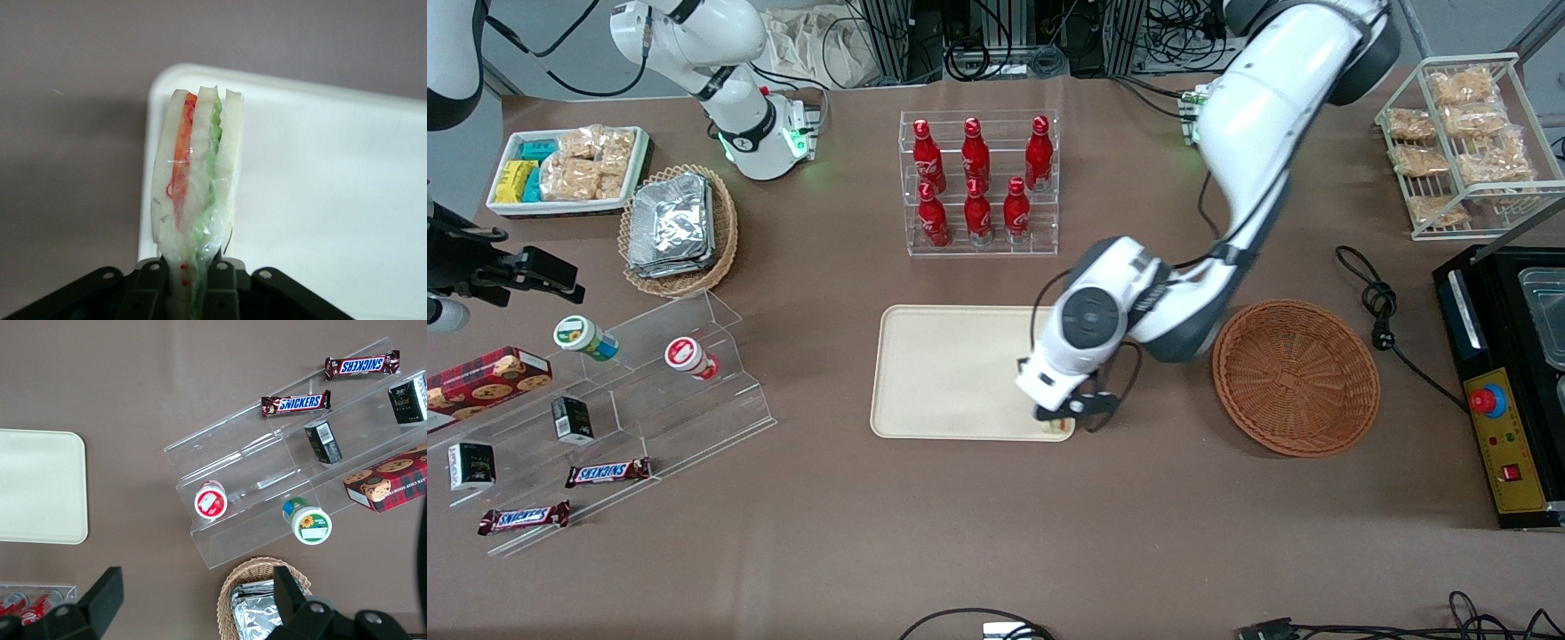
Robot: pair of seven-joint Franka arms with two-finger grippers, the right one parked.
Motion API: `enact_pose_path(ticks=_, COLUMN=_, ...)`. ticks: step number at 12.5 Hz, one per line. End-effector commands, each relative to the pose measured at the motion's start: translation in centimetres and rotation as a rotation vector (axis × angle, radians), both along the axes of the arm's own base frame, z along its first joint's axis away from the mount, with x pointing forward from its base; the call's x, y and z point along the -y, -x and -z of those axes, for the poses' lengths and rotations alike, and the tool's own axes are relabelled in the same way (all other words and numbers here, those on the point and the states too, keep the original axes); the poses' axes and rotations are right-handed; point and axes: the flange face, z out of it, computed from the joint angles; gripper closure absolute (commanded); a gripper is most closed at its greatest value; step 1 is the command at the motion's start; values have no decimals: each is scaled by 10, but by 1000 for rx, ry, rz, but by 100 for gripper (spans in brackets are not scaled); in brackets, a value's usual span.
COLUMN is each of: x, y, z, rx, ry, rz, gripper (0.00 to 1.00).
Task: Place sandwich from basket to tray
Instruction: 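Carry the sandwich over the cream tray with the left gripper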
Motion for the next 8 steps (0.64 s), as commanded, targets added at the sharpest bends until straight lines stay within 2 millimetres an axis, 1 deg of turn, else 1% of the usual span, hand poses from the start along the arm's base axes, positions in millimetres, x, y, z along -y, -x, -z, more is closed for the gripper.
enact_pose_path(ticks=1, x=17, y=10, z=7, rx=5, ry=-28, rz=53, gripper=100)
enact_pose_path(ticks=2, x=23, y=16, z=12, rx=-1, ry=-35, rz=68, gripper=99)
enact_pose_path(ticks=3, x=22, y=20, z=19, rx=-17, ry=-47, rz=70, gripper=79)
enact_pose_path(ticks=4, x=20, y=19, z=20, rx=-18, ry=-50, rz=71, gripper=70)
enact_pose_path(ticks=5, x=18, y=18, z=21, rx=-20, ry=-53, rz=65, gripper=36)
enact_pose_path(ticks=6, x=15, y=17, z=23, rx=-21, ry=-58, rz=59, gripper=0)
enact_pose_path(ticks=7, x=15, y=16, z=24, rx=-21, ry=-58, rz=53, gripper=0)
enact_pose_path(ticks=8, x=13, y=15, z=19, rx=-15, ry=-58, rz=48, gripper=0)
